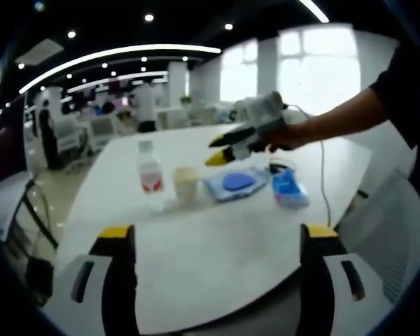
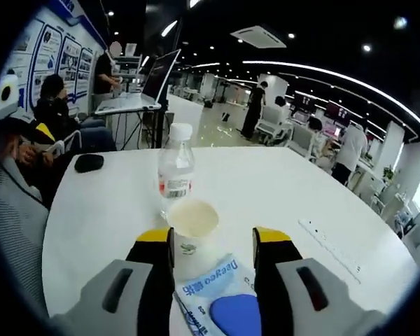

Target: Arrange the tabletop items into an orderly group along one side of the table until the central work area is clear of visible clutter.

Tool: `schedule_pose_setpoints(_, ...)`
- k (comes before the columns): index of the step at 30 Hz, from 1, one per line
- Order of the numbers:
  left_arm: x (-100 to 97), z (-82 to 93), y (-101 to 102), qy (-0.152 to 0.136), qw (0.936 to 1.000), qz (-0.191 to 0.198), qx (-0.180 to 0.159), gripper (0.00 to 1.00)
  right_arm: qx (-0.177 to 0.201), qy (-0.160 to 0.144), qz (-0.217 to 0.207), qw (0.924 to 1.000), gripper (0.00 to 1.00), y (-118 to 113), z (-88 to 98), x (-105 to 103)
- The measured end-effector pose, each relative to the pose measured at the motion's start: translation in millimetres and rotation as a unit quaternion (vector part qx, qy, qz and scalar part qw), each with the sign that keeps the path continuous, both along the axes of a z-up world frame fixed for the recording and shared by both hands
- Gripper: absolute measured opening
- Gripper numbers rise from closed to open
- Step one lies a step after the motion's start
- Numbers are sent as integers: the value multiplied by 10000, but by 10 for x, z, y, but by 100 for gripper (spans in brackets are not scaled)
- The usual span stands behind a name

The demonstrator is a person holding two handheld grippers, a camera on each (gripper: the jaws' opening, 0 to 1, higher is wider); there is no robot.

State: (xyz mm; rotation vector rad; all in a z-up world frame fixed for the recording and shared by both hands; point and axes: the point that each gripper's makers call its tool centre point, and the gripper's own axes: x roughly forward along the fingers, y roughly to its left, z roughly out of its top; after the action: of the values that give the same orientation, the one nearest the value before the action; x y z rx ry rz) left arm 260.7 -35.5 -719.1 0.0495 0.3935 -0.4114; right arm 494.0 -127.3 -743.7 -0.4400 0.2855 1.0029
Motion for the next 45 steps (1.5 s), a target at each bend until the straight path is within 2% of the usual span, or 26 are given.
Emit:
schedule_pose_setpoints(2,-1,0,-2,9,10000,5,-14,96,76,91,-173,9998,51,-117,14,32)
schedule_pose_setpoints(12,-7,4,-27,-14,10000,-58,11,98,135,322,-785,9963,58,-686,-10,90)
schedule_pose_setpoints(20,-21,-8,-42,5,9999,-137,87,100,-35,569,-1300,9899,61,-1228,-218,117)
schedule_pose_setpoints(30,-27,-12,-37,2,9998,-160,134,99,-298,859,-1778,9799,60,-1701,-522,76)
schedule_pose_setpoints(36,-34,-35,-38,62,9996,-188,185,97,-380,1216,-2050,9704,52,-1881,-741,38)
schedule_pose_setpoints(38,-35,-45,-32,83,9996,-189,206,97,-358,1383,-2143,9662,45,-1909,-803,16)
schedule_pose_setpoints(40,-41,-56,-34,109,9995,-197,217,97,-445,1403,-2212,9641,37,-1938,-860,22)
schedule_pose_setpoints(41,-42,-57,-34,110,9995,-199,221,97,-509,1365,-2259,9632,35,-1960,-885,40)
schedule_pose_setpoints(45,-44,-66,-25,131,9994,-194,237,96,-401,1608,-2587,9516,27,-2005,-940,90)
